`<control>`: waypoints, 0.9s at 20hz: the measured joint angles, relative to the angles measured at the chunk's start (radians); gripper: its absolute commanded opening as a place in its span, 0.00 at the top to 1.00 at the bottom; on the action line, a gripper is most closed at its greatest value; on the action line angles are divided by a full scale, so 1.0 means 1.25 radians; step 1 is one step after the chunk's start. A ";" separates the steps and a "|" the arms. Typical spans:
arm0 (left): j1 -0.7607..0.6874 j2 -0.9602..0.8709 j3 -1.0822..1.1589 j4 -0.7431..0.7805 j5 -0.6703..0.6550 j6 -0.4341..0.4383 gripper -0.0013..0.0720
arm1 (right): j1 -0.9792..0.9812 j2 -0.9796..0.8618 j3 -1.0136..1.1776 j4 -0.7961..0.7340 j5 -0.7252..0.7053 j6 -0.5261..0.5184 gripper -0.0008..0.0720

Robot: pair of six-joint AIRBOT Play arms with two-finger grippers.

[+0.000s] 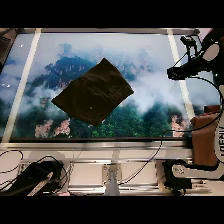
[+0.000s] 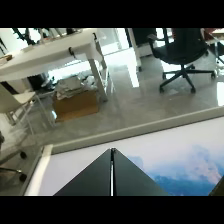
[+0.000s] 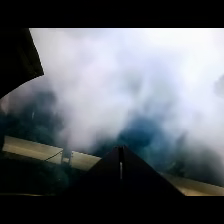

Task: Fold the clothes and pants, and hang the long-sleeved shirts on hangers.

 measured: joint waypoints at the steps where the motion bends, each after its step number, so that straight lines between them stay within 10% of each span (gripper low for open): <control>1: 0.000 0.000 0.000 0.000 0.000 0.000 0.97 | 0.000 0.000 0.000 0.000 0.000 0.000 0.93; 18: 0.000 -0.005 0.000 -0.028 -0.024 -0.012 0.97 | 0.000 0.000 0.000 0.000 -0.009 0.000 0.93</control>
